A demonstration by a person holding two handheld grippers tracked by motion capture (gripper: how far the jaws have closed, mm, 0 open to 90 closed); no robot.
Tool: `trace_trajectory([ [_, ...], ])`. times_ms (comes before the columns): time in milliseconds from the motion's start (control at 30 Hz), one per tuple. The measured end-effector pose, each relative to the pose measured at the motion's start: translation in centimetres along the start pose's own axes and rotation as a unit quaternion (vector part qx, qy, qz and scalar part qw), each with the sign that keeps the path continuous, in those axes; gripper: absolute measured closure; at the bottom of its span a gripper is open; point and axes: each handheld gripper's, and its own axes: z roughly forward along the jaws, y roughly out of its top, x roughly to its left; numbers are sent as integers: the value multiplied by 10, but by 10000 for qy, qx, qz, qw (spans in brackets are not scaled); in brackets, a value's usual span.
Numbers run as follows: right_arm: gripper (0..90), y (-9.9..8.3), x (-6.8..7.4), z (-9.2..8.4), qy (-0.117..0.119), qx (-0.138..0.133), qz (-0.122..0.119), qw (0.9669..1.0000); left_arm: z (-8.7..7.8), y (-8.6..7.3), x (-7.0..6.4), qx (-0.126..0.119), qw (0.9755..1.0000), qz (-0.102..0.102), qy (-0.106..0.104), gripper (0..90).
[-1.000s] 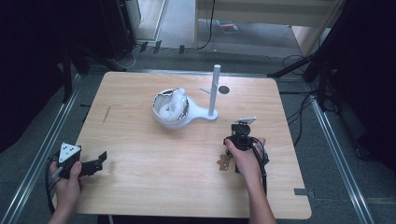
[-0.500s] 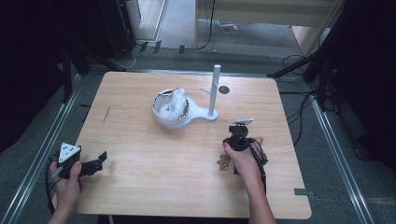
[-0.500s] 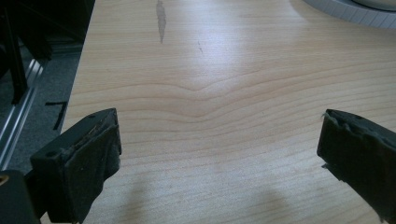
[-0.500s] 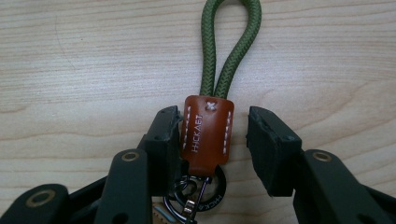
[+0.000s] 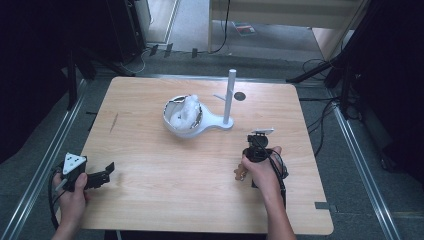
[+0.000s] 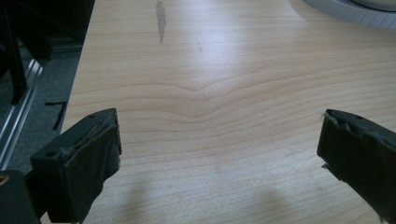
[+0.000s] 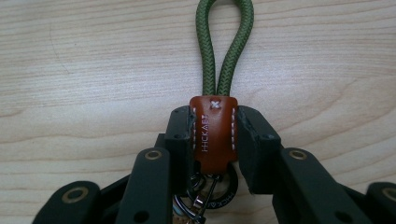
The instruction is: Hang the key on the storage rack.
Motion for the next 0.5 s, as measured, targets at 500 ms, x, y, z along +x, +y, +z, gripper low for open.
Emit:
trace_trajectory([
  [500, 688, -3, -3, -16, 212, -729, 99, 9971, 0, 0, 0, 7, 10000, -5, -12, 4],
])
